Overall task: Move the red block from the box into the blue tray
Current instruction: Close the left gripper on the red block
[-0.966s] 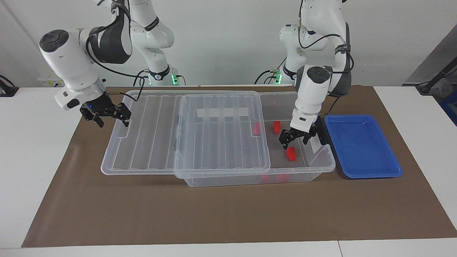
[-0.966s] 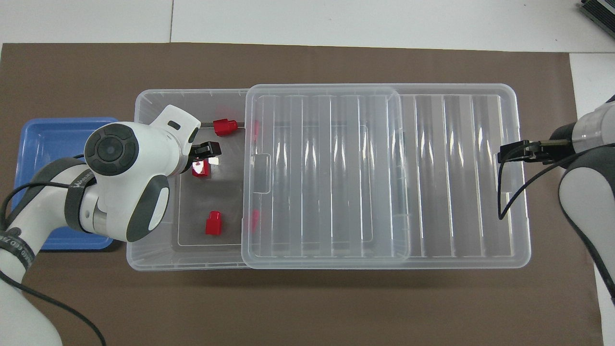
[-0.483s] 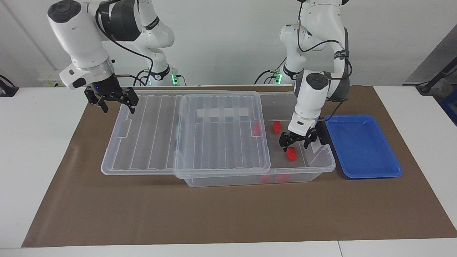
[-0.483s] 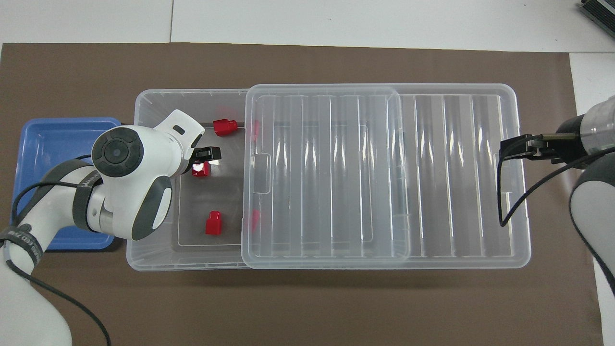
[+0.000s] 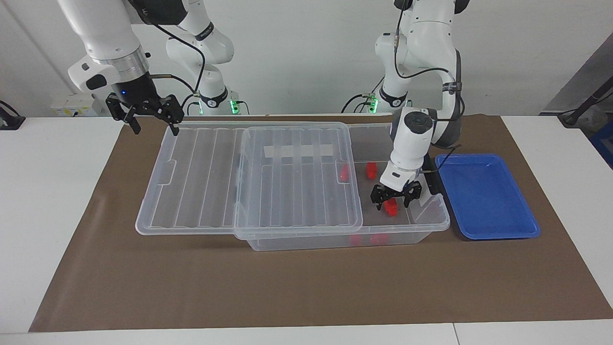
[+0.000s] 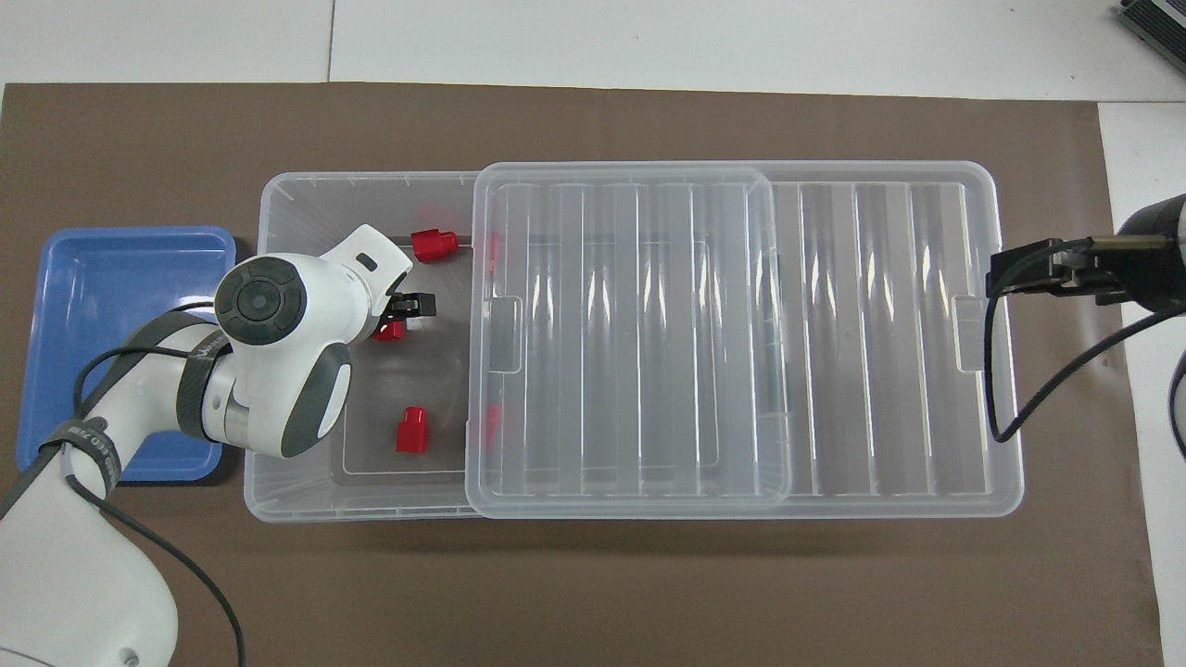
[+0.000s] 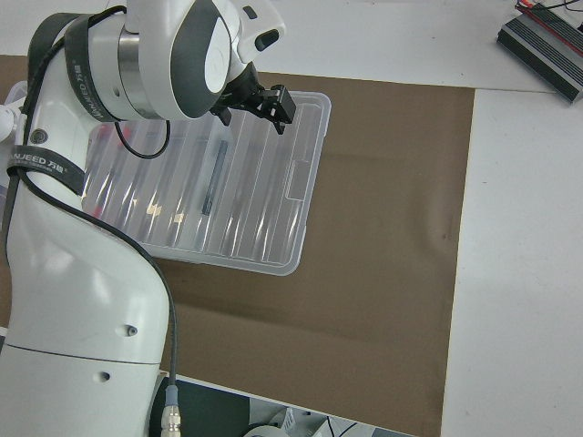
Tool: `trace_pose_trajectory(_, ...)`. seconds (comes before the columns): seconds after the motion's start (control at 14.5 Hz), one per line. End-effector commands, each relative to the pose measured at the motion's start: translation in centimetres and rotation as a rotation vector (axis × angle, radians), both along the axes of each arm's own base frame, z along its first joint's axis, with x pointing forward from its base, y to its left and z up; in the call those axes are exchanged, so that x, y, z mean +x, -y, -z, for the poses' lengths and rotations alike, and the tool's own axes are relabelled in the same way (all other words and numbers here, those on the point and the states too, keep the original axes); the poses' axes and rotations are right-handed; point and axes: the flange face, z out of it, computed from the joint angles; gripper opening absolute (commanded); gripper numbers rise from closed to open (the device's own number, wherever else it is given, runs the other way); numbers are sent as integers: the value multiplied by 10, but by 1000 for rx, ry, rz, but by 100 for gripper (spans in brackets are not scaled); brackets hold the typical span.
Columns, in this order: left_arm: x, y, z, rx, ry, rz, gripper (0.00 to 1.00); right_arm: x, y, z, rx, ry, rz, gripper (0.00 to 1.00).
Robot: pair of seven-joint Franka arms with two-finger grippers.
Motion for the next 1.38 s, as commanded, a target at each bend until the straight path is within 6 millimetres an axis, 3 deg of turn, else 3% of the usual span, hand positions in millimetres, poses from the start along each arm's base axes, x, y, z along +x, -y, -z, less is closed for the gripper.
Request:
trace_pose_trajectory(0.0, 0, -2, -1, 16, 17, 40, 100, -12, -3, -4, -18, -57, 18, 100)
trace_pose_trajectory(0.62, 5, -7, 10, 21, 36, 80, 100, -13, 14, -3, -1, -77, 42, 100)
trace_pose_trajectory(0.9, 5, -7, 10, 22, 36, 84, 100, -14, 12, -3, -5, -80, 41, 100)
trace_pose_trajectory(1.17, 5, -7, 10, 22, 36, 83, 94, -16, 16, -1, -3, -85, 47, 100)
trace_pose_trajectory(1.31, 5, -7, 10, 22, 36, 84, 84, -16, 16, 0, -2, -85, 47, 100)
